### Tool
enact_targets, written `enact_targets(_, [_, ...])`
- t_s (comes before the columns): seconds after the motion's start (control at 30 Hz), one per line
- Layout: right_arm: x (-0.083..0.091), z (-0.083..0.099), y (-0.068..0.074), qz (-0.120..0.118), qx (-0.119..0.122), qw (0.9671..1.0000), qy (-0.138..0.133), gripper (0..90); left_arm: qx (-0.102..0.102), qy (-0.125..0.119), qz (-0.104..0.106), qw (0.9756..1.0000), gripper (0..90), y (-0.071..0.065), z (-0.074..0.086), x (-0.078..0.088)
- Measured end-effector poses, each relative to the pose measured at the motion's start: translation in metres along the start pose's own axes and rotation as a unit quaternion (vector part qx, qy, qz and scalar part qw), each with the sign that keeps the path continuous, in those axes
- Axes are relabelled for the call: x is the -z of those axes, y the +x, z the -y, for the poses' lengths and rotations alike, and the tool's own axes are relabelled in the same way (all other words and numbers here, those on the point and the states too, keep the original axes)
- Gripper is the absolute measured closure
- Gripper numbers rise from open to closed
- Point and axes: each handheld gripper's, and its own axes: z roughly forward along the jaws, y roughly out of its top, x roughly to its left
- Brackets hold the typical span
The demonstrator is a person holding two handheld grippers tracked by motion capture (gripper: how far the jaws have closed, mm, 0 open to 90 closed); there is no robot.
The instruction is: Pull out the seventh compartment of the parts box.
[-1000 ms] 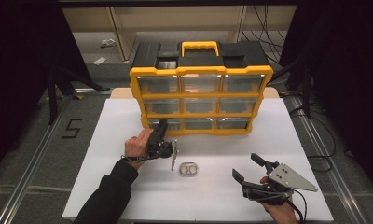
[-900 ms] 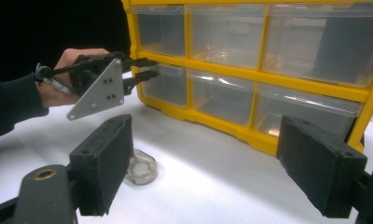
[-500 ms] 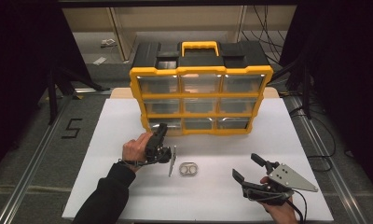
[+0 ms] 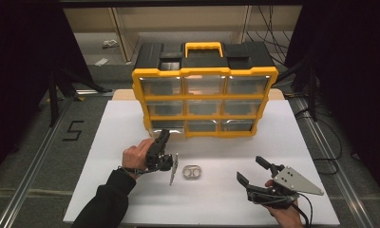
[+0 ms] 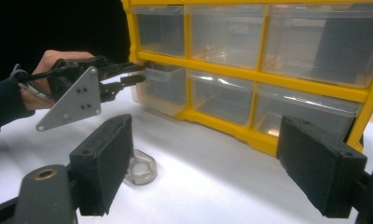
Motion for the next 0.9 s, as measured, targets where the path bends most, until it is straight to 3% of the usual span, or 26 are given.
enact_targets(0.2, [0.0,0.0,0.0,0.0,0.001,1.0,0.0,19.7,0.005,-0.001,0.002,1.0,78.6,-0.001,0.0,0.002])
enact_targets(0.4, [0.0,0.0,0.0,0.001,0.001,1.0,0.0,19.8,-0.005,-0.004,0.0,1.0,78.6,0.001,-0.001,0.007])
enact_targets(0.43, [0.0,0.0,0.0,0.0,0.002,1.0,0.002,19.7,0.004,-0.005,0.003,1.0,78.6,-0.001,0.0,0.008])
enact_targets(0.57, [0.0,0.0,0.0,0.001,0.002,1.0,0.0,19.7,0.004,-0.006,0.003,1.0,78.6,-0.001,-0.001,0.01])
enact_targets(0.9, [0.0,0.0,0.0,0.001,0.002,1.0,0.001,19.8,-0.008,-0.012,0.003,0.9999,78.5,-0.003,-0.003,0.023])
